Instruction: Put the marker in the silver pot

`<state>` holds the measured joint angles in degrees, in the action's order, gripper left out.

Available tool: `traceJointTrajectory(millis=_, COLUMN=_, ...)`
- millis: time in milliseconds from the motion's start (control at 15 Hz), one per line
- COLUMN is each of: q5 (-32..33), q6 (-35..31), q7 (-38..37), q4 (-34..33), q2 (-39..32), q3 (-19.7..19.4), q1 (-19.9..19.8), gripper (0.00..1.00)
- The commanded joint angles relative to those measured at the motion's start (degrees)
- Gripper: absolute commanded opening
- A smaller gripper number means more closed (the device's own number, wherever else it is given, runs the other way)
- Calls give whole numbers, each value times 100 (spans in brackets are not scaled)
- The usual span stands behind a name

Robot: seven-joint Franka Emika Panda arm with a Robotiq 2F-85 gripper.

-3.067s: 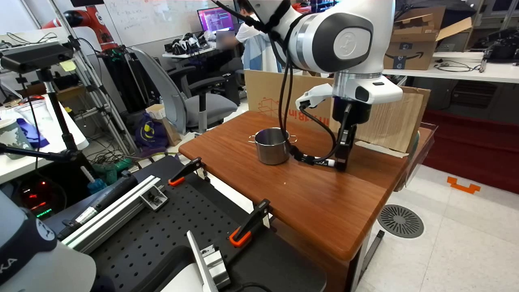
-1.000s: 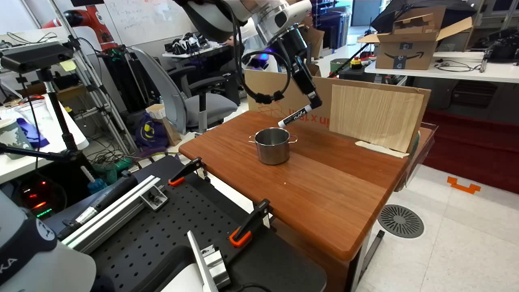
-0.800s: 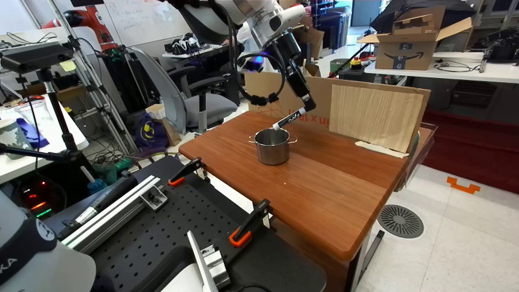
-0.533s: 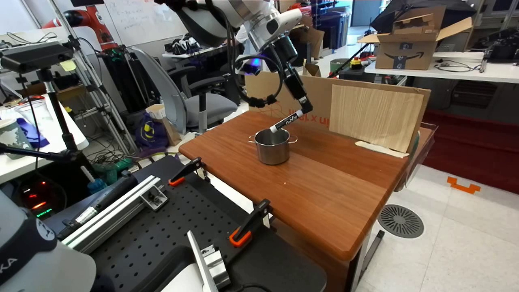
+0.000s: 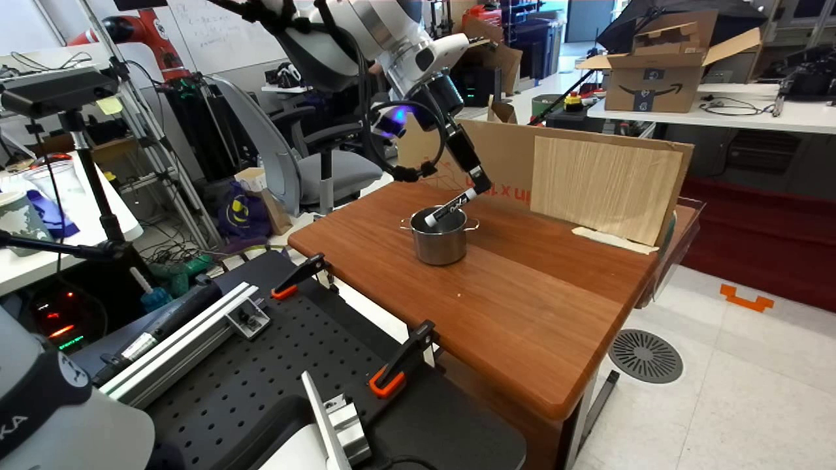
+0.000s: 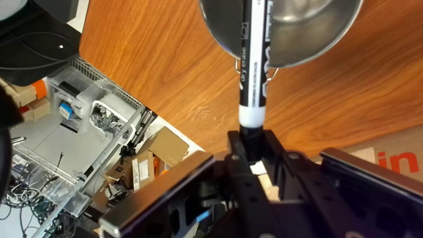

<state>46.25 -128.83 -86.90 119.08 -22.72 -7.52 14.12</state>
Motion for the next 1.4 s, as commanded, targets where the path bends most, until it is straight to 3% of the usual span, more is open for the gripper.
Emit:
traceJointTrajectory(millis=0, q5=350, q6=245, q7=-224, q4=-64, q2=-75, q3=151, q1=-77, gripper=5)
traceJointTrajectory(millis=1133, q5=840, q6=211, q7=-436, q4=-104, q2=-393, q3=378, q1=-112, gripper=5)
traceJointTrajectory(millis=1267, q5=797, q6=194, q7=-399, q4=-110, q2=-414, q3=401, q1=-135, gripper=46)
traceJointTrajectory(millis=1333, q5=776, q6=195, q7=-379, q4=-113, q2=-424, q3=407, q1=-145, gripper=47)
